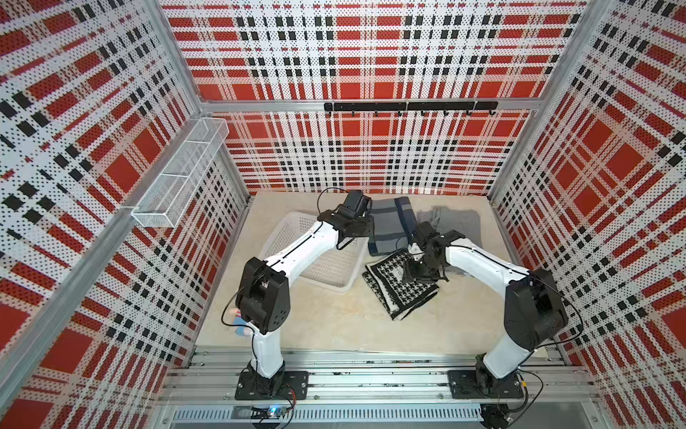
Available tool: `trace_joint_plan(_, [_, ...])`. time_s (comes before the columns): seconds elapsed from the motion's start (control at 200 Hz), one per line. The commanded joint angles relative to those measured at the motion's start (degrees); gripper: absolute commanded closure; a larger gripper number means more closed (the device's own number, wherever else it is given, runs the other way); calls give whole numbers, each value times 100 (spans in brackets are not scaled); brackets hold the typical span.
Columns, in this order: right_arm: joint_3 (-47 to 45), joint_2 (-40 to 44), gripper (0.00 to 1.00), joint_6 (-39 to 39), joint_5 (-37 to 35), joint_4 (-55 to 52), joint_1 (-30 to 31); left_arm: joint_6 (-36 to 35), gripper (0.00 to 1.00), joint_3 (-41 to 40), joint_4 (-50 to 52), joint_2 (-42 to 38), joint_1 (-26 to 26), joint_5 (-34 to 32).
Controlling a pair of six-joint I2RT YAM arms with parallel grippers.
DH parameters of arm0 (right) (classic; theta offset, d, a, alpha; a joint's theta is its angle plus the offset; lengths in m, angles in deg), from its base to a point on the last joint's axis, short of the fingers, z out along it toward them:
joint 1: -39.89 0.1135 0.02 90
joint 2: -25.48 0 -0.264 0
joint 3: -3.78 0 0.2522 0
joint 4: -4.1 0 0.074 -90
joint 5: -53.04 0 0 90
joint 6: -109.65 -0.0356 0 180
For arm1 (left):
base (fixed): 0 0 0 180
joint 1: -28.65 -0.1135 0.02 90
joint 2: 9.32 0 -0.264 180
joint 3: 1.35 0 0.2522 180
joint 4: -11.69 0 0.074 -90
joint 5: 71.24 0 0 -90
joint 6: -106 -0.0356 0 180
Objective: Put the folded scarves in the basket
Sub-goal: Adjust the scarf at the center of the board.
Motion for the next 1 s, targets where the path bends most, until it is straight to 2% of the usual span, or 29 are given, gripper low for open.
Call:
trace_joint_plan(0.0, [378,-458,43,205,523,216,219,189,55,71,-83,-89,-180,50])
trace_joint_plan(0.1, [605,-898,47,482,536,47,467,322,55,21,-94,-204,-377,117])
trace_joint_plan(0.2, [487,-1059,51,703,256,-51,696,313,55,35,-95,-245,-447,143])
trace_joint_plan(0.306, [22,-808,52,817,-380,-100,750,312,55,23,-95,-258,-465,162])
trace_joint_plan(0.436, [-354,-342,50,1086,-1510,-293,741,224,55,-3,-95,-228,-367,154])
trace_joint_plan(0.591, [-524,119,46,1016,-2035,-432,674,74,54,-29,-95,-188,-164,95])
trace_joint_plan(0.686, [-667,488,40,639,-2040,-434,631,-35,54,-80,-95,-203,-46,86])
trace_joint_plan(0.832, [-1016,1489,24,-419,-1662,-280,459,-332,54,-159,-95,-226,127,4])
trace_joint_plan(0.902, [-1238,1672,23,-1187,-1144,-418,-10,-463,54,-178,-91,-224,215,-32])
trace_joint_plan(0.997, [-1426,1634,28,-1489,-403,-218,-607,-468,55,-188,-95,-182,288,-55])
